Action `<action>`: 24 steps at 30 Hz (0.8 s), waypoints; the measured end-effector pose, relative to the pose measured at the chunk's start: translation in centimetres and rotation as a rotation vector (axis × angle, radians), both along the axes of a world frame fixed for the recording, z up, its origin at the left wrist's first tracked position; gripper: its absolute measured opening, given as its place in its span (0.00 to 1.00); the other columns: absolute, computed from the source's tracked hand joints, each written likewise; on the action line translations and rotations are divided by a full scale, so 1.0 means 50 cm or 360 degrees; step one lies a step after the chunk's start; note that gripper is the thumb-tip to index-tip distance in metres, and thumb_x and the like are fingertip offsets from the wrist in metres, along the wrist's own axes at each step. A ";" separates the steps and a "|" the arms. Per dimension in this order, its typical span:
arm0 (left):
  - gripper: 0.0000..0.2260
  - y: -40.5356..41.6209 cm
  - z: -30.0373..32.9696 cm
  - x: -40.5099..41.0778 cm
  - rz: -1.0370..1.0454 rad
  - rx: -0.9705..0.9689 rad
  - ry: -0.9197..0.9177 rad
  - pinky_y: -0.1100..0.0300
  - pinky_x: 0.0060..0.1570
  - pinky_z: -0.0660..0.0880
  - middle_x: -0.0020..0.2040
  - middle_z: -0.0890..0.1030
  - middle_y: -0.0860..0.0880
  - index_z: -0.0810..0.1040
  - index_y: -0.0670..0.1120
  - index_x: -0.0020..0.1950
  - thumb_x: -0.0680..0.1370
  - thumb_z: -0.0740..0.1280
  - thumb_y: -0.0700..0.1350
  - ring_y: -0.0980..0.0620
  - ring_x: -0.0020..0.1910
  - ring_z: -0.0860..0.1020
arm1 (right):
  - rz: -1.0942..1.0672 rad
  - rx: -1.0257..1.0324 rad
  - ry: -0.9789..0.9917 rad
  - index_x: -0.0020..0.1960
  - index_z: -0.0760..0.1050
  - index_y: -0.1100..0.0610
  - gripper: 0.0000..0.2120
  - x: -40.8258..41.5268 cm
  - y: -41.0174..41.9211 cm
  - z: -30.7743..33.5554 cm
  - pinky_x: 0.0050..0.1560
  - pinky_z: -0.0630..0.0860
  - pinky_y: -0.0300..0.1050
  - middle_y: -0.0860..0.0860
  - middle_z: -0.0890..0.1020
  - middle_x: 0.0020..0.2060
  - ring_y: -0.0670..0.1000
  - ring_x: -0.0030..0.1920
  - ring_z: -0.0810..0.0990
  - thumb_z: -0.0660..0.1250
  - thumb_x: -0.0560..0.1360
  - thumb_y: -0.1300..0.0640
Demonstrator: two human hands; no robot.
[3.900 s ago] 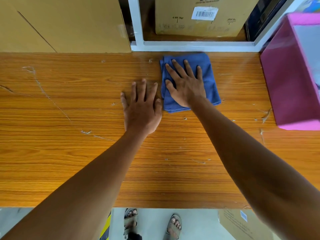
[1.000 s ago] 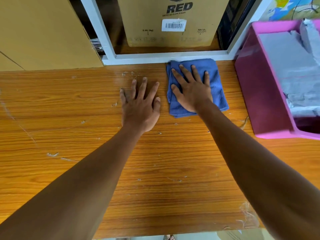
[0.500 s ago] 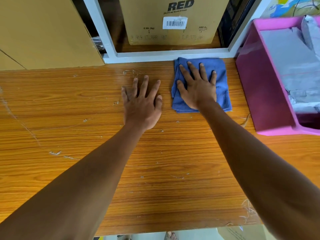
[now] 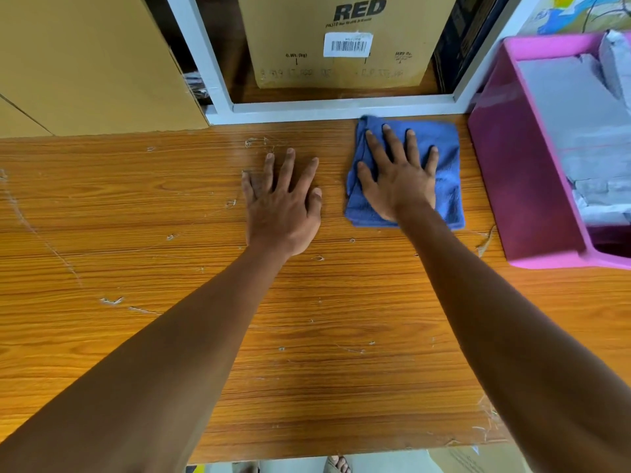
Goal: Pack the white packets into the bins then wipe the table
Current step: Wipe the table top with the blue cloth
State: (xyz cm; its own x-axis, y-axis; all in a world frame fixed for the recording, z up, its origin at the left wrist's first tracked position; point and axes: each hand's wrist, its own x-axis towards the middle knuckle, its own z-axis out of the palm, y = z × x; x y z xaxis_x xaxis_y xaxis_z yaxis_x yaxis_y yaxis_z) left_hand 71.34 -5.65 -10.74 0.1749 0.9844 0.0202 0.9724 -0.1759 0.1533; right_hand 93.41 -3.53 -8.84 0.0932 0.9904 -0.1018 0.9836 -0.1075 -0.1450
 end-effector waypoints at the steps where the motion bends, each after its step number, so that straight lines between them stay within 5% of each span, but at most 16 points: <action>1: 0.26 -0.002 0.000 0.000 0.0004 0.0008 0.0007 0.30 0.80 0.44 0.87 0.45 0.52 0.47 0.64 0.85 0.86 0.43 0.63 0.43 0.86 0.42 | 0.0009 0.0028 -0.0001 0.85 0.42 0.40 0.33 -0.012 -0.038 -0.001 0.79 0.40 0.73 0.45 0.46 0.86 0.58 0.85 0.42 0.39 0.82 0.32; 5: 0.26 0.001 0.000 0.003 0.0009 0.0012 0.0021 0.31 0.80 0.45 0.87 0.46 0.52 0.48 0.64 0.85 0.86 0.44 0.63 0.42 0.86 0.43 | 0.0087 0.0002 -0.0046 0.85 0.42 0.40 0.33 -0.028 -0.127 -0.003 0.79 0.41 0.73 0.45 0.46 0.85 0.58 0.85 0.42 0.39 0.82 0.32; 12: 0.26 0.001 -0.001 0.002 0.0008 0.0016 -0.0017 0.31 0.80 0.44 0.87 0.46 0.52 0.48 0.64 0.85 0.86 0.43 0.62 0.43 0.86 0.43 | 0.0102 -0.0005 -0.0037 0.85 0.43 0.39 0.33 -0.015 0.049 -0.004 0.78 0.41 0.74 0.44 0.47 0.86 0.57 0.85 0.42 0.40 0.82 0.31; 19: 0.26 -0.001 0.004 0.004 0.0006 0.0000 -0.0024 0.31 0.80 0.44 0.87 0.47 0.52 0.50 0.64 0.85 0.86 0.44 0.63 0.43 0.86 0.44 | 0.0283 0.0008 -0.0062 0.85 0.46 0.38 0.33 -0.035 -0.122 -0.010 0.80 0.40 0.71 0.43 0.47 0.85 0.55 0.85 0.43 0.41 0.82 0.30; 24: 0.26 -0.003 -0.001 0.001 0.0004 -0.0001 -0.0008 0.31 0.80 0.43 0.87 0.46 0.52 0.48 0.65 0.85 0.86 0.43 0.63 0.43 0.86 0.43 | 0.0095 0.0001 -0.0054 0.85 0.43 0.37 0.34 0.041 0.007 -0.002 0.80 0.41 0.71 0.42 0.47 0.85 0.56 0.85 0.43 0.41 0.81 0.29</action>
